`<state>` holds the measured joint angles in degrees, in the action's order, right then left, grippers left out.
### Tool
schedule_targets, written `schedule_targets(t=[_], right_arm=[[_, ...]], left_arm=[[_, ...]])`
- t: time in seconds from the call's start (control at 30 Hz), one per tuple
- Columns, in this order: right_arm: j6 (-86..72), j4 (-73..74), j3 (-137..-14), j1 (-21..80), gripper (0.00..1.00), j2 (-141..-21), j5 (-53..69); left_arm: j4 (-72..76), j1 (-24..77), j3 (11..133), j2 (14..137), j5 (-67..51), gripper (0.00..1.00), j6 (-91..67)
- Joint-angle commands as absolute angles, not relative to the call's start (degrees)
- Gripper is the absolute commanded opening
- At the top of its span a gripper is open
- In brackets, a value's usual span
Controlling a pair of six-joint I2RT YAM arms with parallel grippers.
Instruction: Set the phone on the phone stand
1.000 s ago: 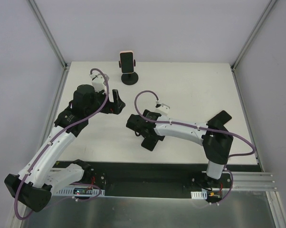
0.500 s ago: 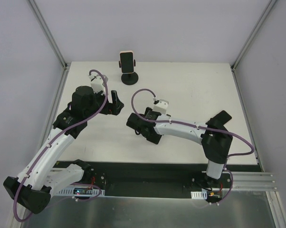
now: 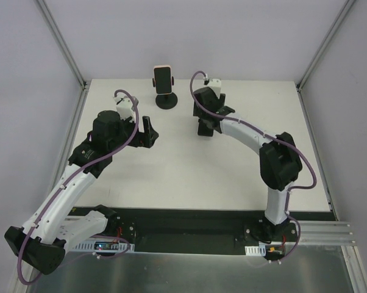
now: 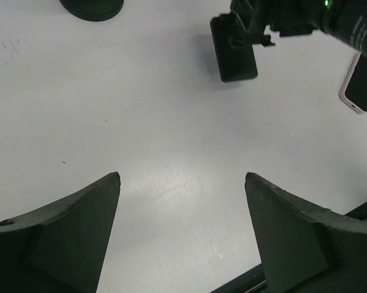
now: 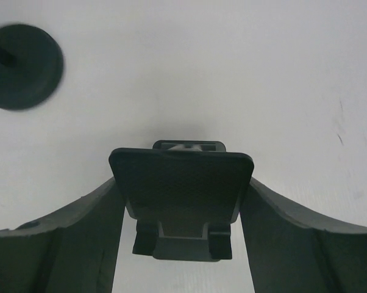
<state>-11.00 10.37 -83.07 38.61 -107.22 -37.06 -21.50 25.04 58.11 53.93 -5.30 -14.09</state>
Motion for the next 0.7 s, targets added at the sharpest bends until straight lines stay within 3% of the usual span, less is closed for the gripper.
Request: schedule_targets(t=[0.0,0.4,0.67], right_arm=[[-0.8,5.4,-96.1,35.7,0.00,-114.9,-25.3],[2.0,15.8,-142.7,32.3,0.00,-145.0,-21.1],[1.7,14.4,-142.6,30.9,0.01,-148.0,-19.9]], left_arm=[[-20.3,24.9,57.9,54.1,-4.0,0.82,-13.3],[-20.0,25.0,57.7,56.2,-5.0,0.82,-13.5],[-20.0,25.0,57.7,56.5,-5.7,0.82,-13.6]])
